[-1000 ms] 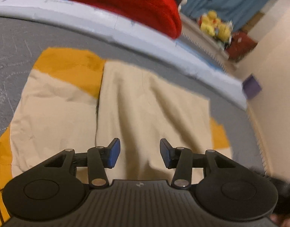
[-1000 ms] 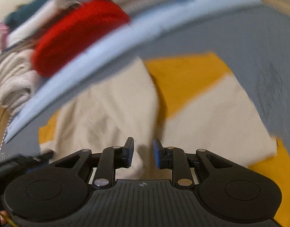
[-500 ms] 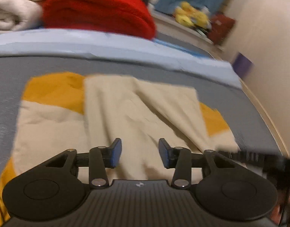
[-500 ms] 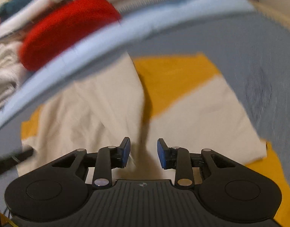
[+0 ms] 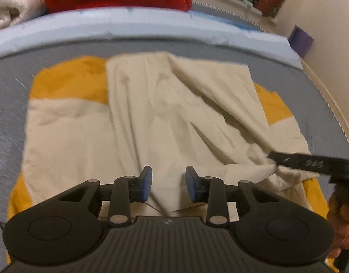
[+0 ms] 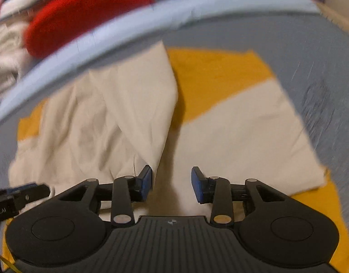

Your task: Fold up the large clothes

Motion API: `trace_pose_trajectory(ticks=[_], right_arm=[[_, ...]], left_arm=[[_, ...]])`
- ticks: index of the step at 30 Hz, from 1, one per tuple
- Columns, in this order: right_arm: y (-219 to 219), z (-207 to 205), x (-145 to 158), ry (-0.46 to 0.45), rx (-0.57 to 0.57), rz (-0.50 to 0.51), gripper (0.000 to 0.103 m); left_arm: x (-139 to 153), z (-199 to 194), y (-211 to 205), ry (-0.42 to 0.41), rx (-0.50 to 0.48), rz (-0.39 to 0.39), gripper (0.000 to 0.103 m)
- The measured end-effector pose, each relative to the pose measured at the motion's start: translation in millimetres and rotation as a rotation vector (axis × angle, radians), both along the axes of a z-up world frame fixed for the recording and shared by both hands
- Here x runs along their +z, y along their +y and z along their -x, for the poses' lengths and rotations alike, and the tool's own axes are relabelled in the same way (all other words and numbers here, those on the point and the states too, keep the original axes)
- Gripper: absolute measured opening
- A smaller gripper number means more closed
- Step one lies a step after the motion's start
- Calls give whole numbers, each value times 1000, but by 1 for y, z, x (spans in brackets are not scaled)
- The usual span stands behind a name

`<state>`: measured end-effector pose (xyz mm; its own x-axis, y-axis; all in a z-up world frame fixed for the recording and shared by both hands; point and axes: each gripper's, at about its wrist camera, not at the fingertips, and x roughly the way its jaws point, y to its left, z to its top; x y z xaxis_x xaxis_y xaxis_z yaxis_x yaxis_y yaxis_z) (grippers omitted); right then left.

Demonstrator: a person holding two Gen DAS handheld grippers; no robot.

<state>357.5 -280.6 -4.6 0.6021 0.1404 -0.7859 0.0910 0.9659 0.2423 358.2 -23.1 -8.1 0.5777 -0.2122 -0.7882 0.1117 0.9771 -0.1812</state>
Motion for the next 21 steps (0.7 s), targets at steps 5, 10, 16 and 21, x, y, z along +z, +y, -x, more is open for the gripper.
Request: trace_pose_trajectory(ticks=[5, 10, 16, 21], right_arm=[[-13, 27, 50, -209, 6, 23, 38], [-24, 82, 109, -475, 64, 98, 38], [-76, 199, 181, -634, -32, 28, 38], [-103, 327, 209, -773, 3, 86, 37]], left_arm=[[45, 26, 25, -188, 28, -36, 36], [94, 75, 46, -345, -13, -65, 36], [150, 171, 79, -448, 13, -44, 36], [191, 272, 108, -533, -6, -49, 36]])
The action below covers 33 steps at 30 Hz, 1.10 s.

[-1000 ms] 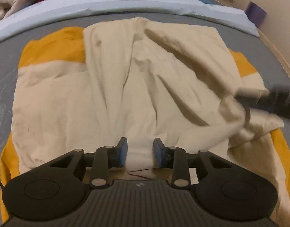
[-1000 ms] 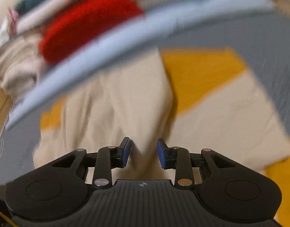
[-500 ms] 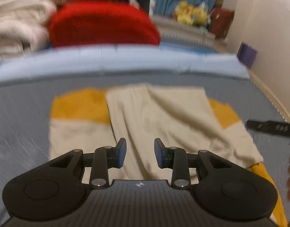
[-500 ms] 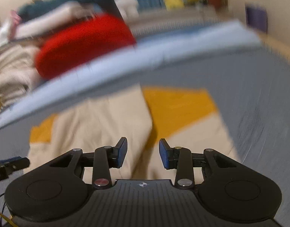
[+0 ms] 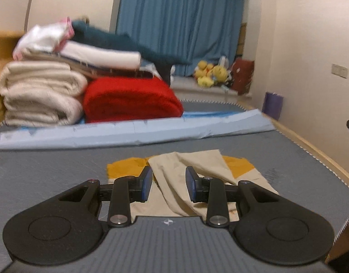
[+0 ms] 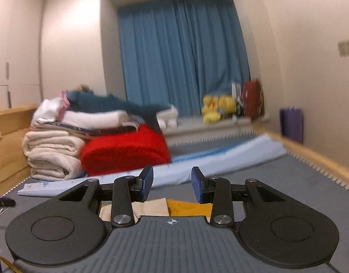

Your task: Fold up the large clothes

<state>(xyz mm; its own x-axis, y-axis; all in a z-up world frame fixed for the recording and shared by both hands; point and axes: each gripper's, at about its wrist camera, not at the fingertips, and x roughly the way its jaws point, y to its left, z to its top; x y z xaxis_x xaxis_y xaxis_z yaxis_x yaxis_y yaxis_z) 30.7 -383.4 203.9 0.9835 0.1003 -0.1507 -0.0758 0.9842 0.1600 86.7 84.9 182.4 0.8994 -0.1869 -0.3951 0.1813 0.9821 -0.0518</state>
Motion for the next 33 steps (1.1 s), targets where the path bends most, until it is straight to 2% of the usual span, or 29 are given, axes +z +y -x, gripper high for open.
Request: trace_pose_trajectory(ticks=[3, 5, 8, 10, 11, 13, 14, 16, 17, 19, 20, 22, 23, 25, 27, 28, 30, 31, 33], right_arm=[[-19, 56, -11, -31, 6, -12, 25], [-34, 82, -30, 4, -33, -37, 15], [-48, 100, -68, 56, -108, -92, 14], [-51, 103, -94, 86, -145, -111, 14], [-54, 106, -110, 113, -165, -110, 14], [-52, 91, -132, 206, -190, -101, 14], [-55, 87, -137, 237, -192, -124, 15], [-54, 75, -143, 259, -178, -141, 15], [-52, 68, -146, 276, -182, -128, 15], [-50, 52, -152, 320, -192, -102, 15], [-48, 44, -158, 361, -193, -92, 15], [-45, 28, -175, 465, -193, -71, 15], [-45, 19, -183, 515, -193, -69, 15], [-39, 4, -200, 596, -199, -69, 17], [-43, -5, -217, 678, -214, -90, 25], [-46, -7, -225, 711, -222, -101, 30], [-52, -14, -241, 782, -243, -121, 32], [-57, -10, -249, 815, -249, -131, 32], [-61, -12, -263, 879, -252, -154, 32]], left_arm=[[7, 58, 14, -43, 1, -9, 36], [2, 92, 23, -62, 13, -3, 36], [-21, 127, 39, -62, 47, 62, 34], [-49, 142, 54, -19, 112, 143, 30], [-55, 142, 60, 42, 168, 195, 25], [-55, 147, 65, 58, 212, 262, 25], [-56, 148, 65, 69, 217, 272, 25], [-62, 141, 61, 131, 212, 220, 25], [-68, 137, 58, 160, 207, 181, 25], [-87, 130, 56, 205, 194, 154, 25], [-100, 126, 57, 231, 196, 158, 25], [-129, 109, 60, 364, 237, 145, 25], [-140, 103, 59, 396, 237, 135, 25], [-164, 91, 57, 501, 248, 67, 25], [-187, 86, 60, 580, 274, 28, 27], [-195, 84, 64, 611, 282, 35, 27], [-207, 82, 73, 659, 299, 66, 31], [-210, 80, 77, 677, 305, 75, 36], [-219, 77, 82, 722, 313, 85, 37]])
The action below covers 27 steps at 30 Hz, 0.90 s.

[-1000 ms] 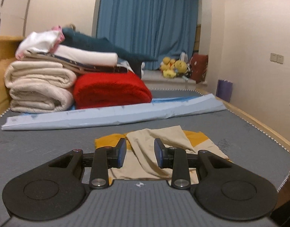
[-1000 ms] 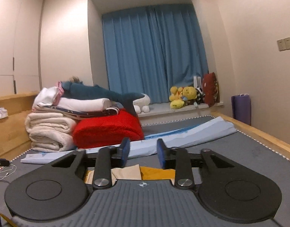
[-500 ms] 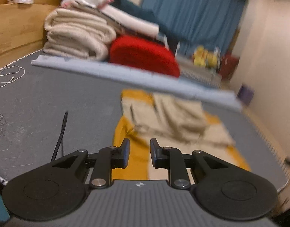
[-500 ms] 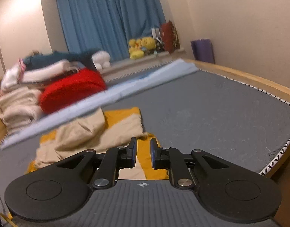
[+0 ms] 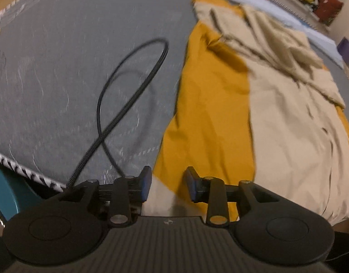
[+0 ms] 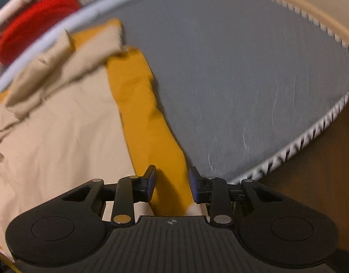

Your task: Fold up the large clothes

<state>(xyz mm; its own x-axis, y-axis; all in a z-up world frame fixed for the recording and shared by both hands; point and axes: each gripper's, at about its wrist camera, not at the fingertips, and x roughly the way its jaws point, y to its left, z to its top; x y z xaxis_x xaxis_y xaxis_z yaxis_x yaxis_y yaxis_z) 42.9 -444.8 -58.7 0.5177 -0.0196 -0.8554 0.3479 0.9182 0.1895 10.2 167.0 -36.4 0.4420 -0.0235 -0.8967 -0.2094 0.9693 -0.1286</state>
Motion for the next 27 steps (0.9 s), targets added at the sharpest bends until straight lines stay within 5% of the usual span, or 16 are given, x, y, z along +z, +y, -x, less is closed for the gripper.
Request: trace_pose_trajectory(ticks=[9, 11, 14, 27], right_arm=[[12, -8, -17, 63, 48, 16, 32], [14, -7, -15, 58, 58, 13, 13], [18, 1, -2, 20, 77, 24, 2], [2, 48, 124, -340, 146, -142, 0]], left_arm=[[-9, -4, -10, 18, -48, -60, 41], [-7, -3, -12, 13, -59, -65, 18], [3, -1, -16, -21, -76, -45, 5], [141, 50, -22, -293, -283, 67, 1]])
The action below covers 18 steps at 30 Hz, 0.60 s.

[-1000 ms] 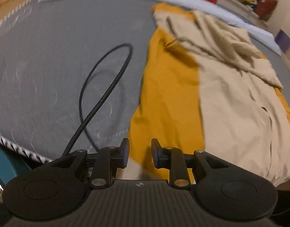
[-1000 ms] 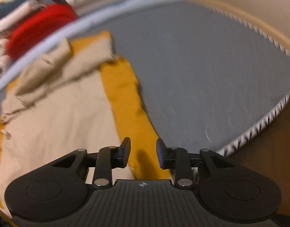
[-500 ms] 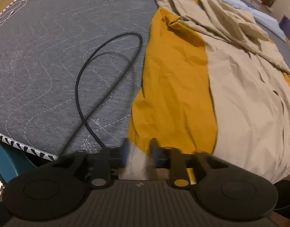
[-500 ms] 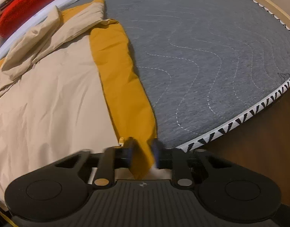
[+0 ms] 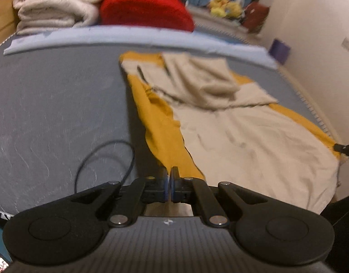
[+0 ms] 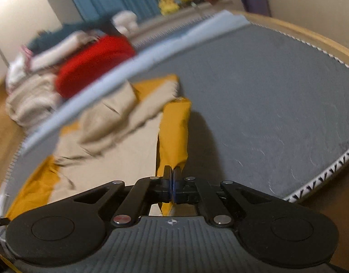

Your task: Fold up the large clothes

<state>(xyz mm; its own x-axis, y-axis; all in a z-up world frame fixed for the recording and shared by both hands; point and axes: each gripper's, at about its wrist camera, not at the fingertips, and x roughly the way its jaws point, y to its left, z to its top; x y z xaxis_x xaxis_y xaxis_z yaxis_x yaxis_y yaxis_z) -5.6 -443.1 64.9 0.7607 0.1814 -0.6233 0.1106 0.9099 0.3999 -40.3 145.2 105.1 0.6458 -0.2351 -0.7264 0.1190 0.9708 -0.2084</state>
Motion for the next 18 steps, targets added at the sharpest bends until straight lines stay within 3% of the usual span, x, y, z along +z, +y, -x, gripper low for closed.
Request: trace_pose_trajectory(ticks=[6, 11, 14, 18], right_arm=[[-23, 47, 48, -65, 41, -88, 0], [-51, 70, 51, -42, 9, -168, 0], [-59, 50, 37, 8, -12, -222, 0], [-54, -10, 23, 60, -32, -195, 0]], left_arm=[[56, 42, 34, 0, -43, 119, 1], [59, 56, 65, 66, 21, 214, 1], [40, 28, 74, 114, 43, 250, 1], [12, -46, 88, 154, 79, 294, 1]])
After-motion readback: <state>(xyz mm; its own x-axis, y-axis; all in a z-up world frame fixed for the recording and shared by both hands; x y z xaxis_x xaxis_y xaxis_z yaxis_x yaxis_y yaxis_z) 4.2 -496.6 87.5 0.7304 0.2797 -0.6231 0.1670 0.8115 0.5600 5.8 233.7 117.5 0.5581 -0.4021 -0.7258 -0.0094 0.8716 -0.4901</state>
